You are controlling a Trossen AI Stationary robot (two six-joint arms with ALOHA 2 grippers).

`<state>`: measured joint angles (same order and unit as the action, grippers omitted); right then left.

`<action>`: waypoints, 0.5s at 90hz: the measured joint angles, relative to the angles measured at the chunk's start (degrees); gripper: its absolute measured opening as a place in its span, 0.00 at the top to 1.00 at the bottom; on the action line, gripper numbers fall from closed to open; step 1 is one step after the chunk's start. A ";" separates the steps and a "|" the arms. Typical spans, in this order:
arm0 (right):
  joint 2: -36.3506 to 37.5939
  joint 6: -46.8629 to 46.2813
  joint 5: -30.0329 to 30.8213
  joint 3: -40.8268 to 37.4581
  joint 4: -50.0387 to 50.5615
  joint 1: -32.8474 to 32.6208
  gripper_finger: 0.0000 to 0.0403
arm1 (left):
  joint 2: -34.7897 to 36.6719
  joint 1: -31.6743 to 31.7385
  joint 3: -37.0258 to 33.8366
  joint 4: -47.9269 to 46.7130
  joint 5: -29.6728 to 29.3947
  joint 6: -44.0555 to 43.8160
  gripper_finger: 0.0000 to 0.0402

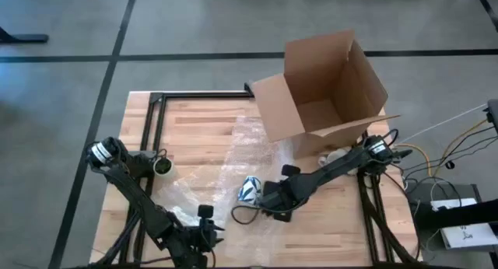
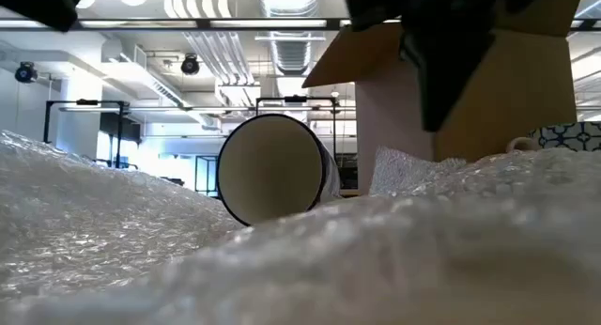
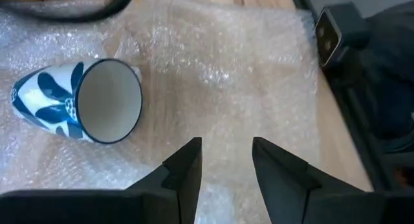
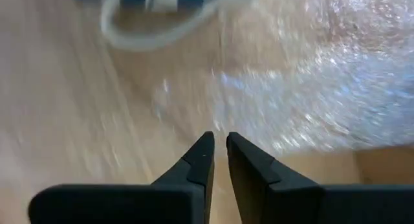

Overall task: Wrap mug
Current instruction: Wrap the blue mug with the right bubble wrap

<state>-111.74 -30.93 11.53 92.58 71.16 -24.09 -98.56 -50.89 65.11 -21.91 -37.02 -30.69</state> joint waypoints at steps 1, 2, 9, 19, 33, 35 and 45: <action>0.00 0.85 0.00 0.00 0.72 -0.28 0.91 | 0.00 0.00 -0.08 -0.01 0.00 -0.09 0.69; 0.00 1.66 -0.02 0.00 1.42 -0.56 0.91 | 0.00 0.00 -0.13 -0.04 0.00 -0.19 0.69; -0.36 4.84 -0.17 -0.22 6.24 -2.38 0.88 | 0.00 0.00 -0.21 0.04 0.00 -0.47 0.69; -0.48 8.57 1.33 -0.86 8.17 -3.75 0.82 | 0.00 0.00 -0.21 0.28 -0.02 -0.45 0.69; -0.78 7.76 9.60 -1.42 7.58 -4.28 0.71 | 0.00 0.00 -0.21 0.19 0.11 -0.67 0.69; -0.87 7.94 10.33 -1.42 7.58 -4.39 0.70 | 0.00 0.00 -0.21 -0.17 0.16 -1.29 0.69; -2.04 10.16 13.67 -1.68 8.00 -5.07 0.67 | -0.02 -0.37 -0.23 -2.25 -1.60 -6.55 0.69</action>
<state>-113.78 -20.77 25.20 90.89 79.16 -29.16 -98.58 -51.26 64.88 -24.16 -38.62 -37.24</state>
